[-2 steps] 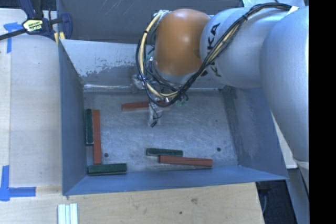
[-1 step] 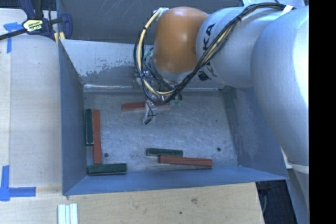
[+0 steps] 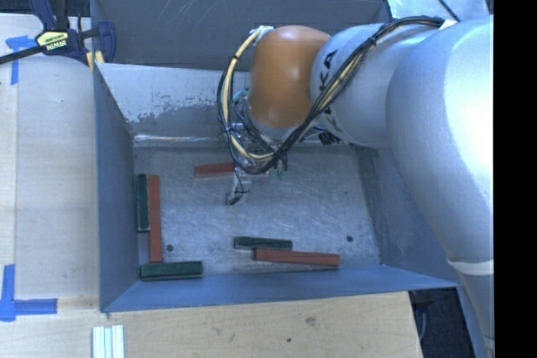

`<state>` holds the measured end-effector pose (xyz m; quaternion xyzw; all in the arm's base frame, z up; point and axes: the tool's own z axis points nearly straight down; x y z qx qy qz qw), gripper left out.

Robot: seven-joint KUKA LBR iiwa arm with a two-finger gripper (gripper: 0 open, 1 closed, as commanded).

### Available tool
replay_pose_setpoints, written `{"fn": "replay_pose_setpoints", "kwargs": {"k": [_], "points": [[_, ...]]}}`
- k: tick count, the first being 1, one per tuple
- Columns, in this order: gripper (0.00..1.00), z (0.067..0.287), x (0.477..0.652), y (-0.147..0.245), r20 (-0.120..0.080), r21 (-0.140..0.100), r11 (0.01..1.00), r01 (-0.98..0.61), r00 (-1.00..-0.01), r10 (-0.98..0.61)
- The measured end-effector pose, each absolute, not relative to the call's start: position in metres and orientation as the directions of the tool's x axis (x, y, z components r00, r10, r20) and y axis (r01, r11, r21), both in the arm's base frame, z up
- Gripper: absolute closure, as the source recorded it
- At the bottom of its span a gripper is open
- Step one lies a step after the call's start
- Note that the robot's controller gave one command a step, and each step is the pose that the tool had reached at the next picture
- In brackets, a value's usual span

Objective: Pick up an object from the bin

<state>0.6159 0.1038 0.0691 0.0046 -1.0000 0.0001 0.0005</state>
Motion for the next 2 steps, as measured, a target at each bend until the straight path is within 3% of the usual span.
{"fn": "replay_pose_setpoints", "kwargs": {"k": [1,2], "points": [[0.00,0.0697,0.6166,0.1037,-0.001,0.000,1.000,-0.009,-1.000,-0.009],[1.00,0.0709,0.6175,0.1037,-0.003,0.001,1.000,-0.008,-1.000,-0.008]]}}
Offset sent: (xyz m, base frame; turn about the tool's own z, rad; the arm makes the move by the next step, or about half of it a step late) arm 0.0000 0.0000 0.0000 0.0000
